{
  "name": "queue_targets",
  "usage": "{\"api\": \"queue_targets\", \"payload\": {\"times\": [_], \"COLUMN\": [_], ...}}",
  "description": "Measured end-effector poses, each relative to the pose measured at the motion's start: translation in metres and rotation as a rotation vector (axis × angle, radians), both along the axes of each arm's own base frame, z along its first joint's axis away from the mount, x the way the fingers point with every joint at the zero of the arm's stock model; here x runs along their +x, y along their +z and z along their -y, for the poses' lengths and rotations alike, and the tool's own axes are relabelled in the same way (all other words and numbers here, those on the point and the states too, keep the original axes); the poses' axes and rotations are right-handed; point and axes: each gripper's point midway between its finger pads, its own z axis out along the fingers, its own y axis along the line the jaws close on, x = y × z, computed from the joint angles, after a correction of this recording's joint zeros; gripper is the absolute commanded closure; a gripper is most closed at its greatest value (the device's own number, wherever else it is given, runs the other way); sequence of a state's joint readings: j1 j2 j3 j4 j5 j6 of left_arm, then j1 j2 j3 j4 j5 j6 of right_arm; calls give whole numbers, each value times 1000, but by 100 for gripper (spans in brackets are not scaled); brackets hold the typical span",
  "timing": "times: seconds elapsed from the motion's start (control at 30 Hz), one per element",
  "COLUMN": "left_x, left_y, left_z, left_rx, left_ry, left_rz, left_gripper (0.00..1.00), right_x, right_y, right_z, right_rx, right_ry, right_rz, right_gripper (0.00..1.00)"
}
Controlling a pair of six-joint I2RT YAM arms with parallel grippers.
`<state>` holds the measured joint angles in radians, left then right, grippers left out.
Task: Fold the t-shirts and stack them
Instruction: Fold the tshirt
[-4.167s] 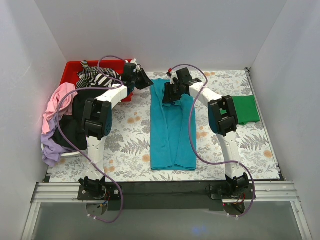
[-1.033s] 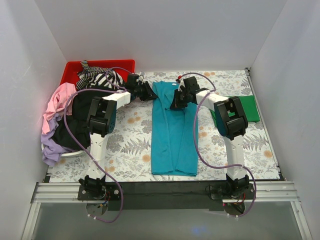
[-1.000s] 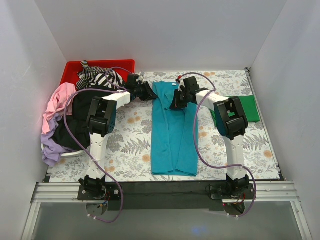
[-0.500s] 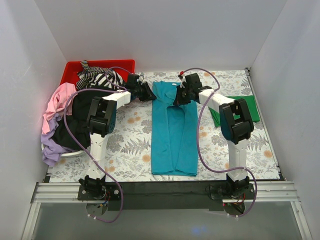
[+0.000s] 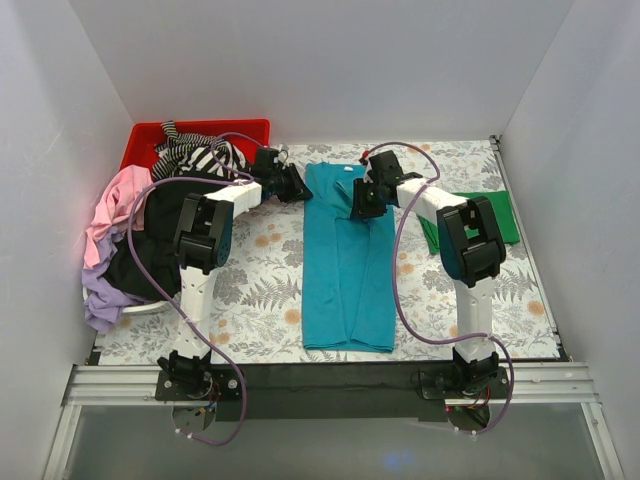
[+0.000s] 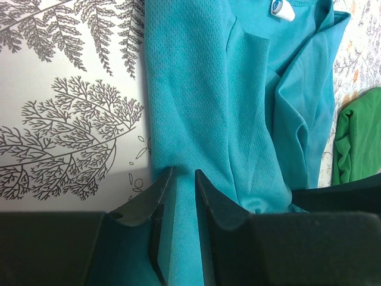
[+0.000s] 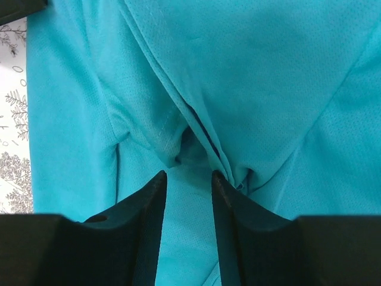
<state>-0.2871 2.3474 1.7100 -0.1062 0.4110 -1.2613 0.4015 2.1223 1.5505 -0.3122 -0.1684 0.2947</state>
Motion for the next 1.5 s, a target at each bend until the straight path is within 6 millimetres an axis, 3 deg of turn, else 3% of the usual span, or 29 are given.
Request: {"api": "queue_targets", "payload": {"times": [0.17, 0.23, 0.37, 0.47, 0.53, 0.6, 0.73, 0.83, 1.0, 1.1, 1.2, 1.37, 1.5], "left_x": [0, 0, 1, 8, 14, 16, 22, 18, -3, -20, -27, -25, -25], "left_y": [1, 3, 24, 54, 79, 102, 142, 132, 71, 34, 18, 13, 30], "left_z": [-2, -5, -8, -2, 6, 16, 41, 55, 67, 67, 62, 55, 44], "left_rx": [17, 34, 44, 13, -28, -76, -183, -210, -200, -179, -159, -120, -60], "left_ry": [-2, 6, 15, -3, -31, -70, -167, -206, -229, -229, -217, -196, -160], "left_rz": [1, 3, 35, 82, 121, 152, 219, 196, 59, -35, -74, -56, -3], "left_gripper": [82, 82, 81, 80, 80, 80, 81, 81, 81, 81, 82, 82, 82], "right_x": [-6, -13, -13, 2, 20, 33, 49, 60, 53, 55, 55, 42, 41], "right_y": [6, 18, 71, 107, 120, 120, 87, 54, 0, 2, 1, 16, 68], "right_z": [0, 3, 4, -3, -11, -17, -27, -37, -37, -37, -35, -26, -23], "right_rx": [13, 17, 54, 85, 99, 104, 99, 99, 74, 76, 68, 48, 61], "right_ry": [11, 12, 19, 36, 45, 50, 72, 88, 97, 94, 94, 113, 131], "right_rz": [0, 15, 124, 216, 260, 276, 229, 181, 68, 75, 78, 112, 221], "right_gripper": [56, 56, 52, 52, 52, 52, 53, 53, 53, 54, 53, 50, 48]}}
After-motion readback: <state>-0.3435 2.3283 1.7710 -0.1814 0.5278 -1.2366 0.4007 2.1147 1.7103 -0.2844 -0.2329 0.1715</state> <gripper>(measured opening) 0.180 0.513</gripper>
